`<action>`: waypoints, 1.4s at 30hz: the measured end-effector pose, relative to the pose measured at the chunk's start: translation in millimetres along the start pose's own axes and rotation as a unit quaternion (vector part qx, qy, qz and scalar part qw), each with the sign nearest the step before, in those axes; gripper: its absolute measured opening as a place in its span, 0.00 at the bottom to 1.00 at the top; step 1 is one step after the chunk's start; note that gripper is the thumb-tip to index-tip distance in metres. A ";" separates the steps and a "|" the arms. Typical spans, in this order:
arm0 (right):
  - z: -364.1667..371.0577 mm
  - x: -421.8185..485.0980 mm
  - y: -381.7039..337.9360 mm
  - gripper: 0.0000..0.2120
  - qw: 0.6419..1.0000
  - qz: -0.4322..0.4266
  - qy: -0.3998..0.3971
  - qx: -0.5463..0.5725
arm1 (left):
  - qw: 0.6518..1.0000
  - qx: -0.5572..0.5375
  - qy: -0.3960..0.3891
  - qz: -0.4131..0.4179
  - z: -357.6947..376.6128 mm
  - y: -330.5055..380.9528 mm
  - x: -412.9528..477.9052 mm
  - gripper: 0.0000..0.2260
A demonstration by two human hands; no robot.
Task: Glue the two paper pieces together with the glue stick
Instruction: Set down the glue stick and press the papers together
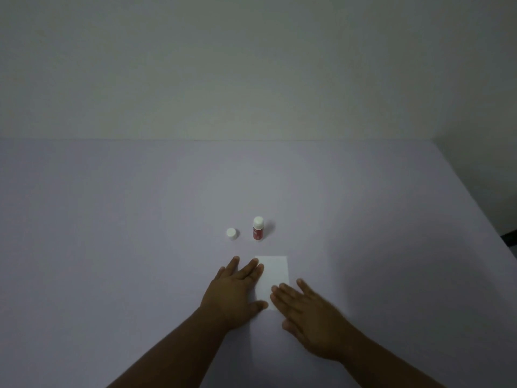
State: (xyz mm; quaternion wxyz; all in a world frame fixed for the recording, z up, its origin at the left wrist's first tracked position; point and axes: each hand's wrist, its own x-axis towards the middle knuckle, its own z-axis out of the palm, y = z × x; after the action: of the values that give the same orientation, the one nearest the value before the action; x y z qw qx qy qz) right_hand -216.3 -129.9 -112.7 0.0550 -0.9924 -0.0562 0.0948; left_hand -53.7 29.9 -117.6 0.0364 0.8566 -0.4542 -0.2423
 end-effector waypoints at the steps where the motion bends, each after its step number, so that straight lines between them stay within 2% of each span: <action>1: -3.0 5.2 4.6 0.24 1.000 0.008 0.000 -0.017 | 1.000 0.001 -0.003 0.000 -0.4 -0.1 0.0 0.37; 7: -10.9 49.9 25.8 0.26 0.997 0.072 0.009 0.015 | 1.000 -0.001 -0.007 -0.005 -0.8 1.7 0.9 0.37; 13: 4.5 -6.0 2.3 0.23 1.000 -0.024 0.010 0.006 | 1.000 0.005 -0.005 0.000 0.0 0.0 1.9 0.37; 17: -13.1 18.1 15.1 0.23 1.000 0.004 0.007 -0.029 | 1.000 0.006 -0.006 0.000 -0.2 0.6 1.2 0.37; 20: -20.9 44.5 23.3 0.25 0.999 0.047 0.008 0.014 | 1.000 0.004 -0.003 -0.002 -1.1 2.0 0.9 0.37; 23: -12.7 29.3 11.8 0.24 0.999 0.021 0.006 -0.033 | 1.000 -0.006 0.002 -0.004 -2.0 2.5 -0.3 0.37; 27: -1.8 7.3 5.8 0.22 0.999 -0.039 -0.011 -0.010 | 1.000 -0.007 0.000 -0.001 -2.3 3.2 -1.1 0.36; 29: -14.1 22.8 14.6 0.21 0.998 -0.025 0.005 -0.064 | 1.000 -0.008 -0.003 -0.001 -2.7 2.8 -1.6 0.36; 33: -25.1 55.1 27.8 0.23 0.999 0.042 -0.006 -0.001 | 1.000 -0.008 -0.010 -0.005 -1.9 3.6 -0.6 0.37; 34: -23.4 53.9 25.5 0.23 0.999 0.047 0.013 0.004 | 1.000 -0.007 -0.010 -0.005 -2.1 3.2 -0.4 0.37; 36: -13.3 35.3 14.4 0.22 0.999 0.032 0.037 -0.014 | 1.000 -0.008 -0.007 -0.003 -2.6 1.4 -0.1 0.37; 40: 3.7 -1.6 0.6 0.21 0.999 -0.040 0.002 0.003 | 1.000 0.000 -0.005 0.005 -2.4 0.5 -0.7 0.37; 42: -5.0 7.6 10.6 0.20 0.999 -0.033 0.014 -0.014 | 1.000 0.000 -0.008 0.003 -2.7 1.0 -1.1 0.37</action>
State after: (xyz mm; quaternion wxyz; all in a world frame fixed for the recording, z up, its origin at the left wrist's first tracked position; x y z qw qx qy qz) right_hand -206.8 -139.9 -110.5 0.0451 -0.9919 -0.0898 0.0782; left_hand -53.8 29.7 -114.5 0.0336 0.8533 -0.4569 -0.2489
